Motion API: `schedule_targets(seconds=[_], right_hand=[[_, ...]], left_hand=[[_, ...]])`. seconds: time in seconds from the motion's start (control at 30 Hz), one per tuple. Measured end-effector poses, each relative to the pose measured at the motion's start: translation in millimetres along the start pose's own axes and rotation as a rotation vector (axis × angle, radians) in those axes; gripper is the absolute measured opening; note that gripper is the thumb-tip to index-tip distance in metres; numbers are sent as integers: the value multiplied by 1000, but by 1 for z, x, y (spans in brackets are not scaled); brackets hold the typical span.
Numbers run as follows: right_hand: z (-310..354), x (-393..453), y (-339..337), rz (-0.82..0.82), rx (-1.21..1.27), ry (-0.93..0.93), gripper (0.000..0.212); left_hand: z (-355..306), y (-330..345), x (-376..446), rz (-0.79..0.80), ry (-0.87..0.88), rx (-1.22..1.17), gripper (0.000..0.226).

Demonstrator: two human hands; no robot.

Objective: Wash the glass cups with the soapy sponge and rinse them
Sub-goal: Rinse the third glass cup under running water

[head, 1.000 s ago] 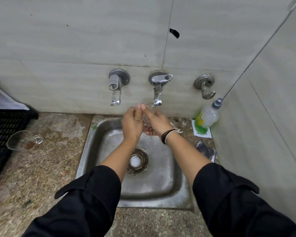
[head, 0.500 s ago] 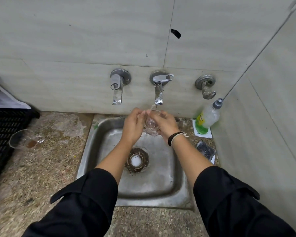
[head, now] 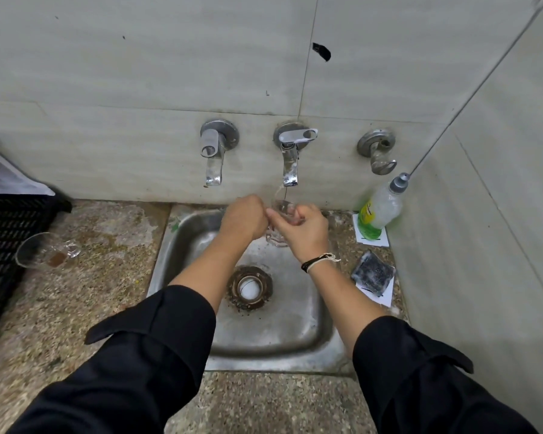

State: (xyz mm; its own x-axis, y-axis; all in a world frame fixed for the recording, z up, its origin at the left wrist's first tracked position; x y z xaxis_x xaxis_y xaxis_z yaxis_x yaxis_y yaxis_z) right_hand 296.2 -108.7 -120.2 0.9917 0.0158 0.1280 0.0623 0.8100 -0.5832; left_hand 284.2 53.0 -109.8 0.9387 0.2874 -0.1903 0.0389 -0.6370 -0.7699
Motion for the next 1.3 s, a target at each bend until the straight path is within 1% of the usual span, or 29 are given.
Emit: schedule_targets(seconds=[0.07, 0.1, 0.13, 0.2, 0.23, 0.3, 0.4, 0.43, 0.47, 0.53, 0.57, 0.63, 0.7, 0.73, 0.77, 0.83, 0.9, 0.93, 1.03, 1.1, 1.17, 1.23, 1.3], right_hand=[[7, -7, -1, -7, -76, -80, 59], [8, -9, -1, -2, -87, -89, 58], [7, -9, -2, -7, -74, -85, 58], [3, -6, -5, -29, 3, -20, 62], [1, -5, -5, -34, 27, 12, 64], [-1, -5, -1, -11, 69, 61, 63], [-5, -8, -2, -9, 121, 149, 58], [-8, -8, -1, 6, 129, 175, 59], [-11, -7, 0, 25, 144, 196, 59], [-17, -6, 7, 94, 213, 265, 60], [-20, -6, 8, 121, 258, 309, 60], [-21, -9, 13, 168, 354, 368, 53], [-17, -16, 24, 216, 494, 400, 41], [-15, -20, 29, 230, 533, 416, 39], [-16, -23, 32, 229, 549, 433, 41], [-19, -25, 34, 195, 566, 479, 50], [-22, -24, 33, 173, 600, 537, 57], [-23, -22, 34, 176, 624, 548, 57], [-19, -21, 35, 202, 702, 562, 45], [-16, -25, 38, 227, 811, 601, 40], [-11, -28, 42, 259, 929, 614, 32], [-8, -32, 47, 296, 941, 622, 21], [-5, -33, 49, 289, 888, 584, 17]], left_hand=[[1, -8, -4, -19, -77, 190, 10], [-1, -10, -7, -44, -80, 206, 8], [-3, -10, -9, -69, -50, 166, 8], [-9, -7, -10, -78, 17, -4, 16], [-10, -6, -10, -55, 36, -83, 19], [-12, -1, -11, 16, 83, -178, 15], [-21, 15, -14, 181, 190, -261, 11], [-21, 17, -15, 196, 208, -304, 13], [-17, 15, -15, 190, 188, -393, 16], [-7, 11, -16, 167, 123, -661, 23], [-3, 10, -16, 129, 115, -759, 24], [3, 4, -14, -24, 128, -801, 25], [7, -2, -12, -179, 102, -809, 42], [6, -5, -11, -221, 87, -800, 48], [2, -6, -8, -224, 76, -774, 51], [-9, -6, -6, -158, 82, -698, 52], [-15, -3, -10, -90, 113, -757, 44], [-13, -1, -13, -67, 120, -793, 38], [-1, 6, -18, -49, 142, -845, 21], [3, 11, -20, -36, 147, -924, 17], [3, 11, -20, -48, 132, -994, 17], [2, 2, -20, -141, 135, -954, 12], [3, -9, -18, -249, 109, -919, 28]])
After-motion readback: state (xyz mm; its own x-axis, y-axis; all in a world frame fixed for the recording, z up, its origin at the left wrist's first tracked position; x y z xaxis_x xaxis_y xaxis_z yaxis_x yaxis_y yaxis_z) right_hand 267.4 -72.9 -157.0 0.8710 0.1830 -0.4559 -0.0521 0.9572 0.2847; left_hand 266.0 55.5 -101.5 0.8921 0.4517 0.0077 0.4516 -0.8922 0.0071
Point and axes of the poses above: each hand's wrist, its own x-axis towards the middle knuckle, its own y-axis out of the palm, z = x × y, the point moved 9 cm from there along x, towards the middle knuckle, and after that the axes turned 15 degrees about -x, right-handed, at the moved point
